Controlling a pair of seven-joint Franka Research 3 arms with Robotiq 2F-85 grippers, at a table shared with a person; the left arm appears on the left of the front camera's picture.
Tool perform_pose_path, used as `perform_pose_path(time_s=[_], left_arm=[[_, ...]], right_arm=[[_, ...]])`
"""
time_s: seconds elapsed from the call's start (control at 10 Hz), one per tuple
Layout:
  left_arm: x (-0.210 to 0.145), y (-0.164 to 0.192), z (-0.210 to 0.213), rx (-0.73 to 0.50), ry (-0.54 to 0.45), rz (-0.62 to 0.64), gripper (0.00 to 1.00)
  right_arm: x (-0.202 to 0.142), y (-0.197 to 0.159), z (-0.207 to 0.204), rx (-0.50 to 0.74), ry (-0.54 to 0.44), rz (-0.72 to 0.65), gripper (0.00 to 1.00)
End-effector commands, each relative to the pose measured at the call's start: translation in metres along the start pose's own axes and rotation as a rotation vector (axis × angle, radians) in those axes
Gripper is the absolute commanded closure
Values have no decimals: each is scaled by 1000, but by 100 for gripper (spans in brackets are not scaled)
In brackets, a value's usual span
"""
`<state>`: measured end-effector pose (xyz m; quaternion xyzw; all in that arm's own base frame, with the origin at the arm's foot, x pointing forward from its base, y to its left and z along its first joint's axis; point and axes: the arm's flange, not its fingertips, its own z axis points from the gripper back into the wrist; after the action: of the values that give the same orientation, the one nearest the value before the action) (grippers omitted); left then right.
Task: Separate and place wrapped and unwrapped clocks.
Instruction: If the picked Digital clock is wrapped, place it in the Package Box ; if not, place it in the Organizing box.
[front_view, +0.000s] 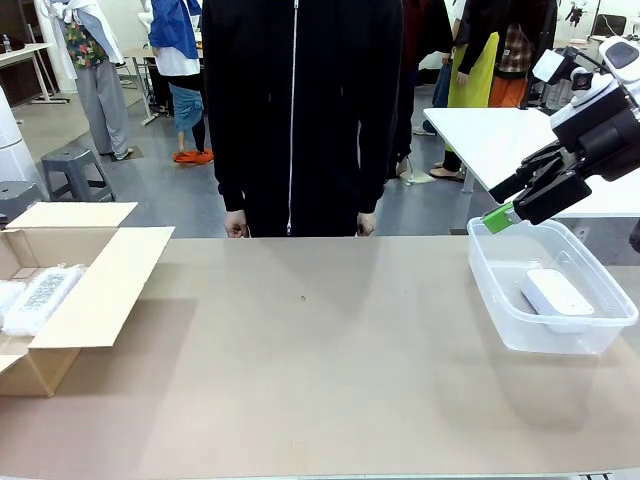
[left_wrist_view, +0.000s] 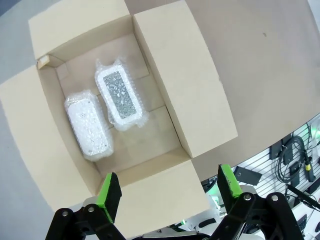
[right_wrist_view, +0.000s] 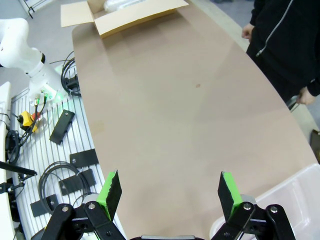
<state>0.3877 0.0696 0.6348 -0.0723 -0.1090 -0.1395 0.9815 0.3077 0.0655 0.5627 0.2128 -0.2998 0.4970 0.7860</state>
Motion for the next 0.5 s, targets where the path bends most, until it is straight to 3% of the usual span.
perform_pose_path(time_s=[0.0,0.4], left_arm=[[-2,0,2,-3,2,1,0],[-2,0,2,-3,2,1,0]], right_arm=[[2,-1,-2,26,-26,1,0],[2,-1,-2,26,-26,1,0]])
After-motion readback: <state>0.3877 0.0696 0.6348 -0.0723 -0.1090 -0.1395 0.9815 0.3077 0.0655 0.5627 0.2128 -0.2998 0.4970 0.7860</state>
